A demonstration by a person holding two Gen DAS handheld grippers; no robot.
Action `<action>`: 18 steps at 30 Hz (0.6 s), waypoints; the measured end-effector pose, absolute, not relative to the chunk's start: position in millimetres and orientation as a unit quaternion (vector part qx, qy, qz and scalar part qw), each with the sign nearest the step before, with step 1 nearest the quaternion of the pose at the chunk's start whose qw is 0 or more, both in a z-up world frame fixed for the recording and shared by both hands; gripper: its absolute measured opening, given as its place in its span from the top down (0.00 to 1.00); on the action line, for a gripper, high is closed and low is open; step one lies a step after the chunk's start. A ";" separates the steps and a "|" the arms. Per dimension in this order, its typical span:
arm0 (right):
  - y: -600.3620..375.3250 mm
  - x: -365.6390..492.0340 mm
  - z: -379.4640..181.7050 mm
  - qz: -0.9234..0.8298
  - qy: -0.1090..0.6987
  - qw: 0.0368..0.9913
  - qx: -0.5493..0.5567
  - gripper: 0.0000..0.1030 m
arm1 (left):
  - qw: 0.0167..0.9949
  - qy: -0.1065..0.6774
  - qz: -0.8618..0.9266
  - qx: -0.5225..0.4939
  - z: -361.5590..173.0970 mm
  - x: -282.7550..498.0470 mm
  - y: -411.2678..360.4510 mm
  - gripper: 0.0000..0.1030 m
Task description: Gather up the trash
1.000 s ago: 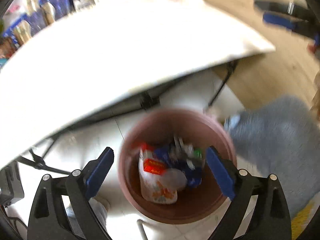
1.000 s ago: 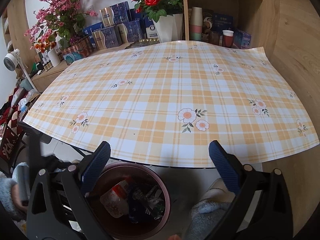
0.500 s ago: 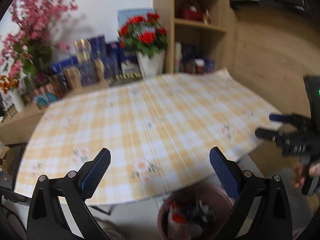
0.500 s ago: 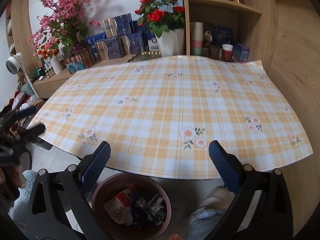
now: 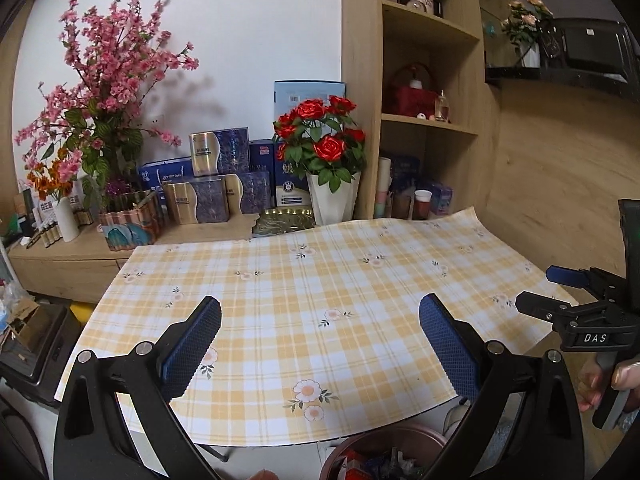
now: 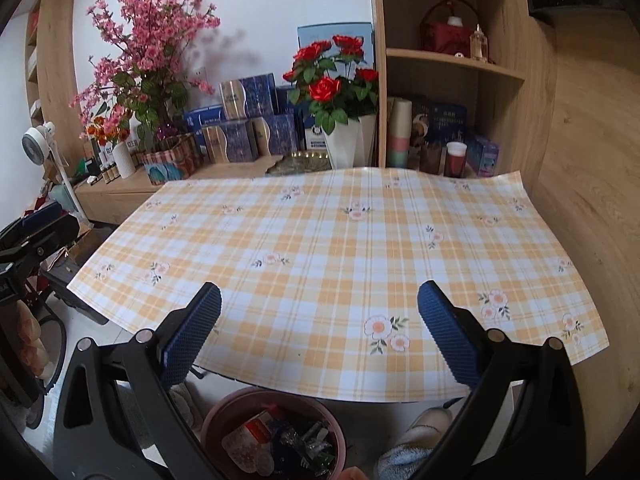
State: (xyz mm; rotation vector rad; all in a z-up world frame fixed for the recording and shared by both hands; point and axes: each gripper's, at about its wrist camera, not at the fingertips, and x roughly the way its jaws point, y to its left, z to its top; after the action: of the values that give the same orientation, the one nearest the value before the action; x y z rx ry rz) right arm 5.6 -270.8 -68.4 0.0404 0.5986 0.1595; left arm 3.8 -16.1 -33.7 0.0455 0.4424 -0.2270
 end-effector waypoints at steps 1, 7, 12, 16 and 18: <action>-270.6 5.6 -66.3 0.078 0.294 0.953 0.020 0.06 | 0.969 0.218 -0.111 0.019 -31.7 3.8 -14.9 0.06; -271.9 5.4 -56.4 0.073 0.290 0.954 0.023 0.06 | 0.972 0.215 -0.091 0.017 -24.5 5.4 -12.1 0.06; -272.3 1.5 -51.9 0.072 0.284 0.956 0.021 0.06 | 0.974 0.214 -0.071 0.016 -19.1 2.6 -11.2 0.06; -272.6 -0.7 -49.9 0.069 0.280 0.957 0.021 0.06 | 0.974 0.216 -0.063 0.025 -18.7 2.5 -10.9 0.06; -272.6 -1.8 -49.5 0.070 0.280 0.957 0.022 0.06 | 0.974 0.219 -0.056 0.029 -19.5 3.1 -11.0 0.06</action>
State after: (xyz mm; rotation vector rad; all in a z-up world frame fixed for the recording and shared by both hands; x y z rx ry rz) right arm -1.8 -272.6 -49.5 0.0445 0.5685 0.1411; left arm 3.1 -11.0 -19.5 0.0590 0.4411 -0.1135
